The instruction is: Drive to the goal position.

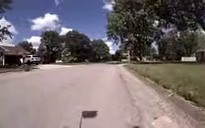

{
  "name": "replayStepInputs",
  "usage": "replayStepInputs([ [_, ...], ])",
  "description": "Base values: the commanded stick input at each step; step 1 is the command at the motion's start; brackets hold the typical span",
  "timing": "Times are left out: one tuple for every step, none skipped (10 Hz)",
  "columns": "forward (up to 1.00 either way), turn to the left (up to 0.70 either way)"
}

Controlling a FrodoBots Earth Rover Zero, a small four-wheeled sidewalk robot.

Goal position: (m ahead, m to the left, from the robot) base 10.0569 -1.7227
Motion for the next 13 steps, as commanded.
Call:
replayStepInputs([
  [0.85,0.00],
  [0.85,0.00],
  [0.85,0.00],
  [0.85,0.00],
  [0.85,0.00],
  [0.85,0.00],
  [0.47,0.00],
  [0.00,0.00],
  [0.00,0.00],
  [0.00,0.00],
  [0.00,0.00],
  [0.00,0.00],
  [0.00,0.00],
])
